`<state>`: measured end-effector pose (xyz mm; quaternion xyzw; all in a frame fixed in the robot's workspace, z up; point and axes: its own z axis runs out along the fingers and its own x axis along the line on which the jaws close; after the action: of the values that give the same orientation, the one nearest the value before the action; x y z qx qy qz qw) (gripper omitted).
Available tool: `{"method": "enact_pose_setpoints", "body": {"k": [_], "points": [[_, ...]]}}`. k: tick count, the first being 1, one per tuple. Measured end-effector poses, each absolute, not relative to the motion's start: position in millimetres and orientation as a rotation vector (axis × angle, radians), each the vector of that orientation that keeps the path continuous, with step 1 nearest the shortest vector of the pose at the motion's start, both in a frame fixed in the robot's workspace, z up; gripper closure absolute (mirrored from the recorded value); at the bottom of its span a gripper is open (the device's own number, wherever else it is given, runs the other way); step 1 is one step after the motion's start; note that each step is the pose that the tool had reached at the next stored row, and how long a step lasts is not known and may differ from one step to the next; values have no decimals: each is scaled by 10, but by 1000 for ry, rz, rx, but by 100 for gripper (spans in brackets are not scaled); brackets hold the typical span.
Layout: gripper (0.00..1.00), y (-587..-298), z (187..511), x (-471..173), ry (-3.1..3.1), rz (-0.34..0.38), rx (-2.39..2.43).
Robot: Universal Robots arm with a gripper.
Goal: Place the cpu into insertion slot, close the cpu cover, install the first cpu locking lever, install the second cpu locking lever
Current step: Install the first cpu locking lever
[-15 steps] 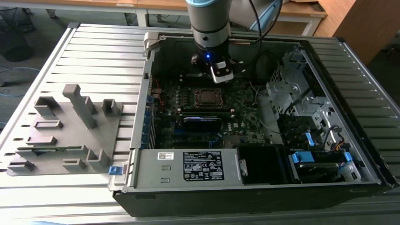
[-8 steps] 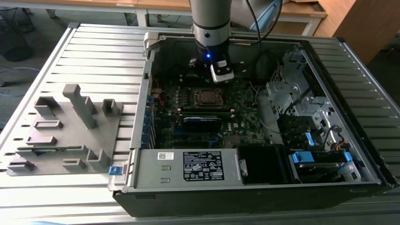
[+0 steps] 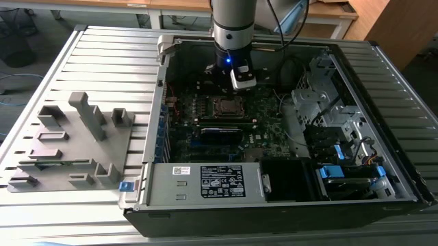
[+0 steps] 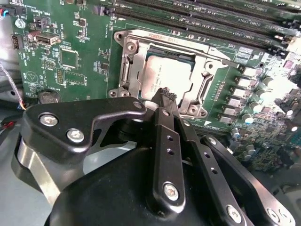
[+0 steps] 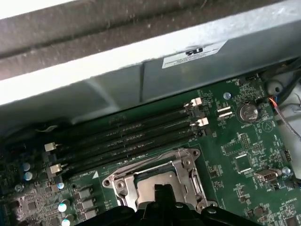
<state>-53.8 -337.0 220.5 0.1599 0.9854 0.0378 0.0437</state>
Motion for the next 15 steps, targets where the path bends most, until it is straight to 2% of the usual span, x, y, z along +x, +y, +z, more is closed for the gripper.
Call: {"method": "enact_pose_setpoints", "body": {"k": [8, 12, 15], "points": [[90, -3369, 2191, -536, 3042, 112, 339], [90, -3370, 2186, -537, 3068, 68, 288], [90, -3370, 2186, -537, 3069, 67, 284]]}}
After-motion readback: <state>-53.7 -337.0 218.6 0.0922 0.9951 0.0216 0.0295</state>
